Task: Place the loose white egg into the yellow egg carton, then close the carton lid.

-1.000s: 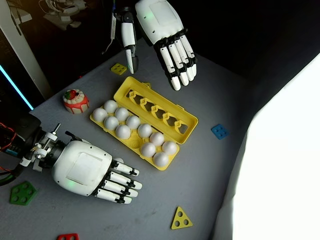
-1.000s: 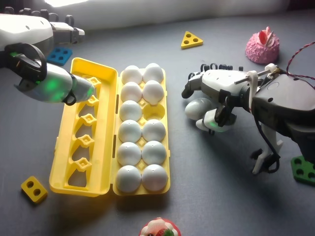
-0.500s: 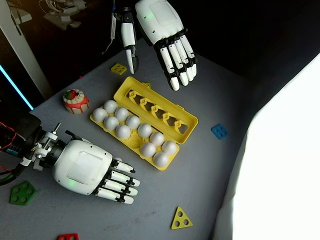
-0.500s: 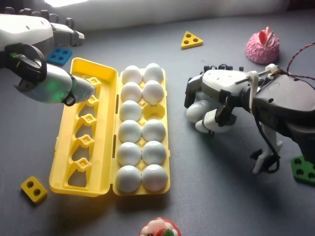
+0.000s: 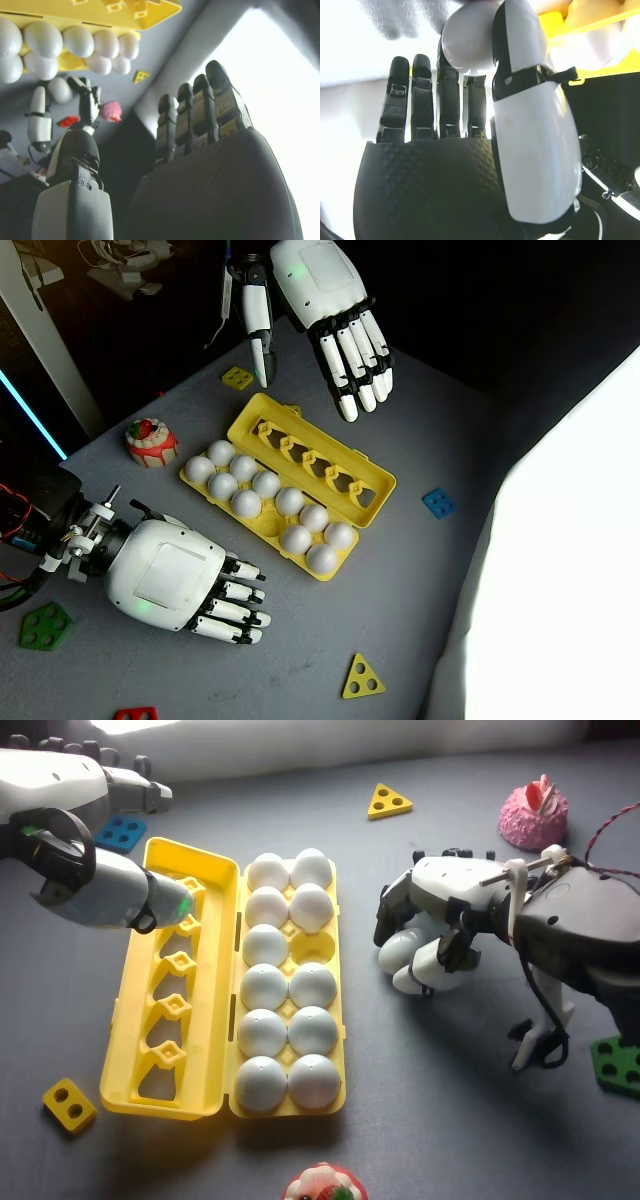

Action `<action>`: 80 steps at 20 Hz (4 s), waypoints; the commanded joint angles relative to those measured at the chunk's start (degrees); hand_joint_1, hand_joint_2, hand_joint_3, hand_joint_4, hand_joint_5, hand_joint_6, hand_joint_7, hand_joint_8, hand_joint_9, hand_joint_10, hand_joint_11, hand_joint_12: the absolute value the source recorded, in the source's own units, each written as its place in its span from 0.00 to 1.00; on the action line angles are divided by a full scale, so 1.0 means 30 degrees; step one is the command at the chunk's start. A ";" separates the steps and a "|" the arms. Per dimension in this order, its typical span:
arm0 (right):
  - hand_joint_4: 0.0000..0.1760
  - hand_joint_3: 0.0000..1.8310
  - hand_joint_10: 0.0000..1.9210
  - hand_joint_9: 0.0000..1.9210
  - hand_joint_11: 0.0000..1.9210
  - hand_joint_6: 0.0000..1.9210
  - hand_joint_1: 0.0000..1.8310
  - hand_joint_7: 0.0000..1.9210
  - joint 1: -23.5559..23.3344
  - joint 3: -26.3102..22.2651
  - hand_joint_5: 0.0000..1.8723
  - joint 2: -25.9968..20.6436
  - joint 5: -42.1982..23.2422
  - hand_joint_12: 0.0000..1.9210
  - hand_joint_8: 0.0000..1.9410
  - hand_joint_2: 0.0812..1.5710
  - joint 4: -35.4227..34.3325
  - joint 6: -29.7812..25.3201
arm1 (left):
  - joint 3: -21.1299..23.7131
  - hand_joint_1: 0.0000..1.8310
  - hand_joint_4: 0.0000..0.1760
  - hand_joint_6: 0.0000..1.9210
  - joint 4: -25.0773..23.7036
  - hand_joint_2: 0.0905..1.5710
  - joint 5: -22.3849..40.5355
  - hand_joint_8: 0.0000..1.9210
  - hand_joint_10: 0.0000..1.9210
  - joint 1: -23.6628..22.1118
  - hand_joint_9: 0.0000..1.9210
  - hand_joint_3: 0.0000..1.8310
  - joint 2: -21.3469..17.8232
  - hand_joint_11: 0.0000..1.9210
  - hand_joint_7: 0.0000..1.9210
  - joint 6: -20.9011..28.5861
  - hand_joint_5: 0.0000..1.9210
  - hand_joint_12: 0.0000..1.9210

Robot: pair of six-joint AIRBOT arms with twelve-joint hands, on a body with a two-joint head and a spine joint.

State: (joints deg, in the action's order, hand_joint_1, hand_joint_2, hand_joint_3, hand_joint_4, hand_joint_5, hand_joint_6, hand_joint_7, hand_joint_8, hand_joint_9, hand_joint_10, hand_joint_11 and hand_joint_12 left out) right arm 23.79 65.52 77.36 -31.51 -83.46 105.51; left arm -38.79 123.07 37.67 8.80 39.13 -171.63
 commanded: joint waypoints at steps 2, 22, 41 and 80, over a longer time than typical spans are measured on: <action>0.00 0.00 0.05 0.11 0.00 0.43 0.64 0.34 -0.0495 -0.0229 0.58 -0.0308 -0.0181 0.20 0.00 0.66 0.0740 -0.0393 | 0.0054 0.25 0.21 0.01 -0.0976 0.75 -0.0567 0.00 0.00 -0.0299 0.06 0.00 -0.0020 0.00 0.08 -0.0043 0.11 0.25; 0.00 0.00 0.04 0.12 0.00 0.43 0.64 0.34 0.0477 -0.0332 0.58 0.0771 -0.5623 0.16 0.00 0.66 1.3878 -1.6017 | 0.0041 0.26 0.30 0.00 -0.0997 0.74 -0.0469 0.00 0.00 -0.0415 0.05 0.00 -0.0018 0.00 0.07 -0.0043 0.08 0.25; 0.00 0.00 0.05 0.12 0.00 0.45 0.64 0.32 0.1942 0.2688 0.57 0.3286 -0.5510 0.14 0.00 0.66 1.5385 -2.0523 | -0.0095 0.25 0.26 0.00 -0.0863 0.75 -0.0422 0.00 0.00 -0.1139 0.06 0.00 0.0020 0.00 0.07 -0.0037 0.07 0.23; 0.00 0.00 0.06 0.09 0.00 0.34 0.60 0.25 0.0985 0.0425 0.37 -0.2071 -0.3608 0.16 0.00 0.63 1.8275 -1.9304 | -0.1508 0.25 0.23 0.00 0.2326 0.76 0.0043 0.00 0.00 -0.0432 0.05 0.00 0.0160 0.00 0.06 0.2506 0.07 0.20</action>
State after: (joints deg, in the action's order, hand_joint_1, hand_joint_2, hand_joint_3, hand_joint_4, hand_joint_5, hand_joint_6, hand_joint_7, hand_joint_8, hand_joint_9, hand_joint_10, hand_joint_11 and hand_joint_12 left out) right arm 27.29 66.43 70.83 -37.45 -30.20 47.94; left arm -42.96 132.66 40.49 8.05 39.68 -164.33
